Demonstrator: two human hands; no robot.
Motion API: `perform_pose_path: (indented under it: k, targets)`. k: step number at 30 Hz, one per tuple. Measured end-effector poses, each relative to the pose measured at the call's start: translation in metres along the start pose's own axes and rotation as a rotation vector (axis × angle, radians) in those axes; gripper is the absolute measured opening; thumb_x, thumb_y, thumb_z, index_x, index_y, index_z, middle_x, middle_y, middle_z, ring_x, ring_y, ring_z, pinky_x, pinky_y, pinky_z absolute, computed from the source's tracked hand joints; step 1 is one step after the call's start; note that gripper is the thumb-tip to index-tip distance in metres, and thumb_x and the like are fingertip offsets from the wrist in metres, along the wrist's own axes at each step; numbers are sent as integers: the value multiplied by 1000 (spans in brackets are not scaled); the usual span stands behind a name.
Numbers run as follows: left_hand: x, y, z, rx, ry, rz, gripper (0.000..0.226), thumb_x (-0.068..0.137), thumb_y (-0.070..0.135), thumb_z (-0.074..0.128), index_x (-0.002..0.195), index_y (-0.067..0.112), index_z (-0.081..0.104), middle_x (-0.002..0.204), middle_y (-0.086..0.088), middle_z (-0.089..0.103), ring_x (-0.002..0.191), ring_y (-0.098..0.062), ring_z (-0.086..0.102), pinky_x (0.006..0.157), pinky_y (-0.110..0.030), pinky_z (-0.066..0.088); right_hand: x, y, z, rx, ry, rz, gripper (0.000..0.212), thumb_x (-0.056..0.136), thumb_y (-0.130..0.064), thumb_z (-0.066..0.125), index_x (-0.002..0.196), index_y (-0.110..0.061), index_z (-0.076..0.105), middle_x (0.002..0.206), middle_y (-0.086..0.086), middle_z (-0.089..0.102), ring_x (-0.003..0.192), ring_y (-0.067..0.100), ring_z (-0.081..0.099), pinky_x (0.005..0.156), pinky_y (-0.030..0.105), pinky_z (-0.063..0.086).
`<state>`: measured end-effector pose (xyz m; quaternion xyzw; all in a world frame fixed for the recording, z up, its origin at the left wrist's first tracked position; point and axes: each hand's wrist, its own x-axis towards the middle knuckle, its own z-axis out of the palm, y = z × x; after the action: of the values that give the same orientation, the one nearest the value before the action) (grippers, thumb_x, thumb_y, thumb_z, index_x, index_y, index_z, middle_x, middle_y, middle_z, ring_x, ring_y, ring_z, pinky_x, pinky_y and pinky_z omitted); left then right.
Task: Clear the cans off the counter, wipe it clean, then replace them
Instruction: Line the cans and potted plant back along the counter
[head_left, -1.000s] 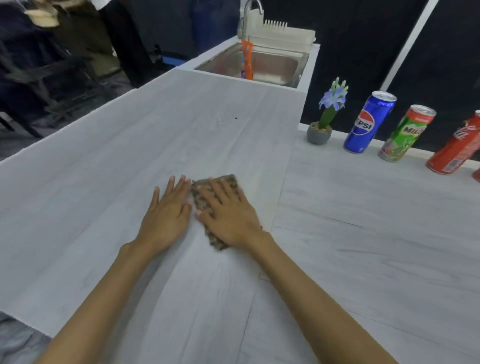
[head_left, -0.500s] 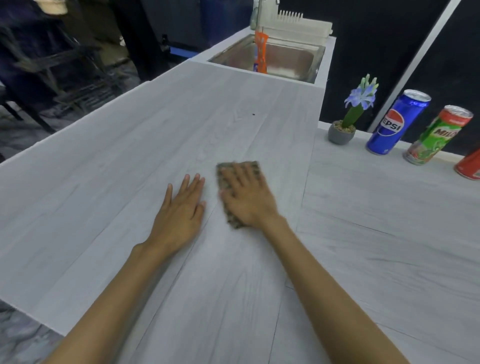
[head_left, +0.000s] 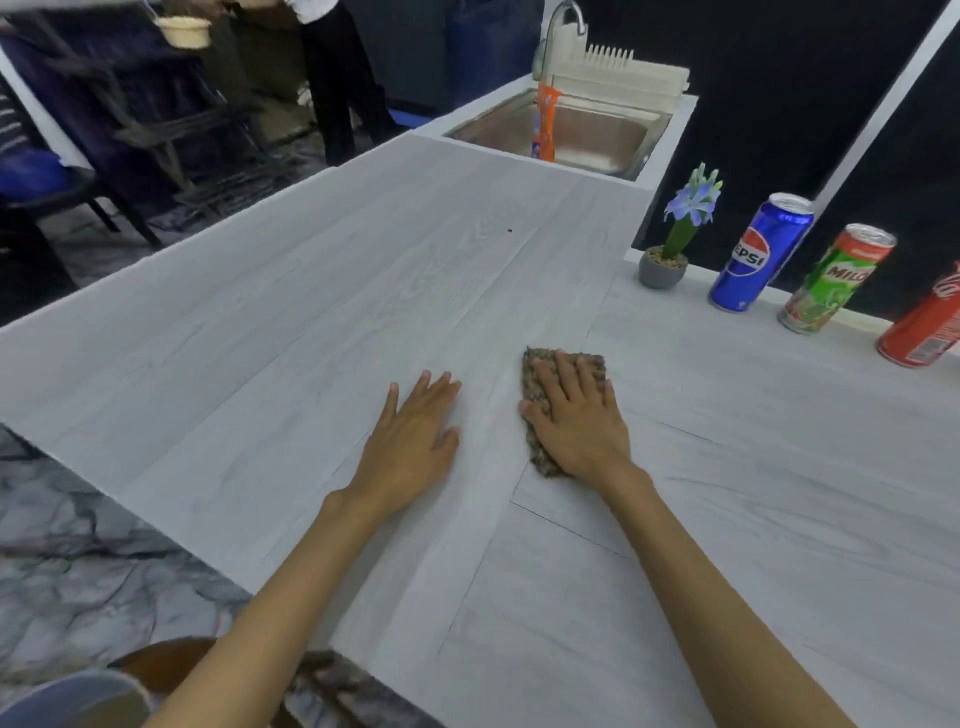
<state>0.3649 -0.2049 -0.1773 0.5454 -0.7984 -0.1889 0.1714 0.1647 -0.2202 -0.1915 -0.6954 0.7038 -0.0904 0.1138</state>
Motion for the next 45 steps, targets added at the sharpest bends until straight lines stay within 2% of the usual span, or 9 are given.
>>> perform_pose_path:
  k: [9,16,20,22,25,34,39,42,45]
  targets:
    - [-110,10,7,-111,369,-304,47,88,2,44,132,18,48,141,-1,46,137,-17,31,117,-30,3,-99,-94,39,29,-102,-456,58,96,-46,18,148,-28,-2,157,-4,-12,144,13,-16,114,37,-17]
    - [-190,11,12,-85,567,-544,29,94,23,47,119,15,59,112,-7,58,103,-20,53,84,-21,35,-148,-135,49,205,-257,-552,51,99,-39,19,148,-28,7,158,-5,-5,144,12,-12,112,32,-16]
    - [-201,14,9,-480,689,-745,31,85,36,61,110,19,56,102,0,60,87,-14,61,76,-29,51,-159,-143,37,709,-164,-371,38,97,-21,36,133,-18,46,156,-8,15,142,11,14,111,25,20]
    - [-200,16,5,-801,694,-844,35,79,32,69,104,17,50,95,-2,60,86,-20,63,67,-29,55,-152,-136,30,540,-2,-301,40,93,-22,46,132,-15,45,152,2,22,136,18,24,102,28,33]
    - [-192,13,1,-1077,624,-933,44,73,30,76,105,16,49,104,-10,60,89,-22,64,67,-28,54,-135,-131,19,328,-98,-214,60,86,-27,58,138,-13,33,135,12,46,123,28,42,96,37,39]
    - [-230,0,-1,-1175,715,-750,37,83,24,66,113,4,60,112,-9,67,102,-23,64,87,-32,52,-155,-168,14,985,-250,-267,54,77,-11,68,122,-29,44,85,-12,57,78,-3,55,56,4,42]
    - [-295,-23,-4,-1238,926,-709,31,82,20,65,112,16,59,105,1,69,95,-10,67,74,-21,55,-182,-203,46,1104,-623,-288,54,77,-8,70,118,-30,43,109,-1,57,105,19,59,83,39,56]
    - [-330,-40,-5,-1156,884,-818,26,81,24,66,106,21,60,107,2,67,101,-13,63,77,-25,52,-193,-212,77,1228,-1271,-7,49,83,-7,64,128,-9,47,124,14,59,108,24,61,86,35,55]
    - [-354,-57,6,-1096,924,-1033,24,82,24,67,102,13,60,107,-7,66,103,-25,60,87,-37,51,-207,-216,114,1055,-1461,87,33,86,-12,61,119,-9,57,112,10,65,98,20,65,81,32,55]
